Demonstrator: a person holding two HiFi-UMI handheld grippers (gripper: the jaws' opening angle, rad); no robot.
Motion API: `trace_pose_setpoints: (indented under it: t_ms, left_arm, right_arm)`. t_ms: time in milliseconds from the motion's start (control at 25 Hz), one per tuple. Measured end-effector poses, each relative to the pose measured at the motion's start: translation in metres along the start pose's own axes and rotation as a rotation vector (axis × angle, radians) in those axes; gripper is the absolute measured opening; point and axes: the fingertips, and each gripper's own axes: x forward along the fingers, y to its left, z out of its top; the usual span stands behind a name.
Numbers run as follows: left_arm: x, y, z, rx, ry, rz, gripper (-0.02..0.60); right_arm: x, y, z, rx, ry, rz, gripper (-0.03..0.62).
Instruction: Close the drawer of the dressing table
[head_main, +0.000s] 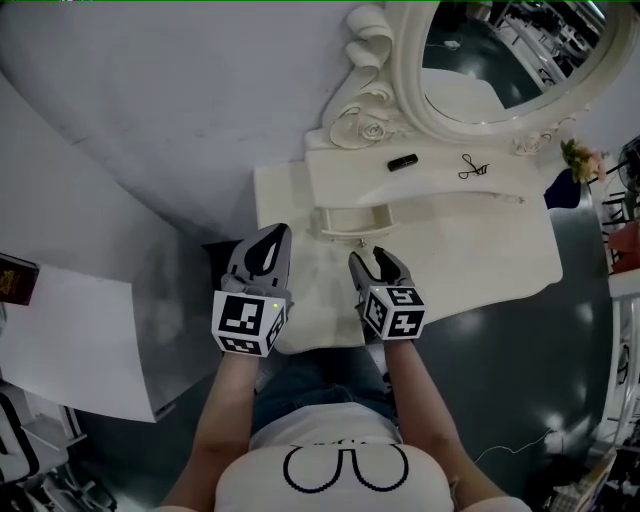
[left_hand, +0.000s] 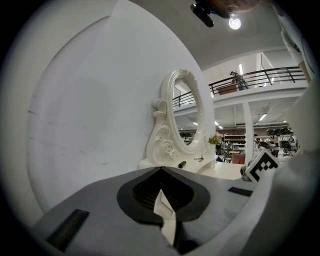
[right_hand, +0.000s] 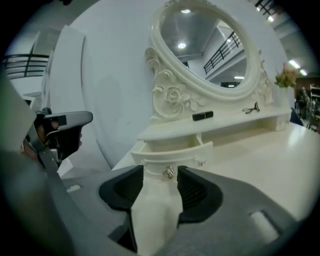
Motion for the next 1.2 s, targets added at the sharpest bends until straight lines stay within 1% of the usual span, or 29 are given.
trace_pose_setpoints:
  t_ms: [120,240,400,440,480,520,840,1200]
  left_arm:
    - [0.004,0.003,-0.007,-0.013,0.013,0.007,-0.002]
    - [0.007,0.006,-0.011,-0.02,0.023,0.018,-0.003]
    - [0.011,0.008,-0.017,-0.026,0.036,0.028,-0.002]
    - [0.011,0.009,-0.018,-0.025,0.04,0.03,-0.002]
    - [0.012,0.009,-0.019,-0.024,0.044,0.031,-0.003]
    - [0.012,0.01,-0.02,-0.023,0.047,0.033,-0.002]
    - [0.014,0.021,-0.02,-0.027,0.04,0.06,-0.002]
    - [0.015,0.039,-0.02,-0.031,0.038,0.094,-0.003]
  right_arm:
    - [0.015,-0.005,-0.015,0.038,0.043,-0.002,0.197]
    - [0.024,-0.006,-0.02,0.018,0.068,-0.004,0.186]
    - [0.033,-0.01,-0.02,0.001,0.075,-0.015,0.186]
    - [0.034,-0.012,-0.02,-0.006,0.074,-0.022,0.172]
    - [0.035,-0.014,-0.019,-0.014,0.072,-0.03,0.125]
    - [0.035,-0.015,-0.019,-0.021,0.072,-0.035,0.103]
    - [0.044,-0.012,-0.015,-0.038,0.081,0.005,0.098]
    - [0.065,-0.015,-0.002,-0.055,0.083,0.005,0.097]
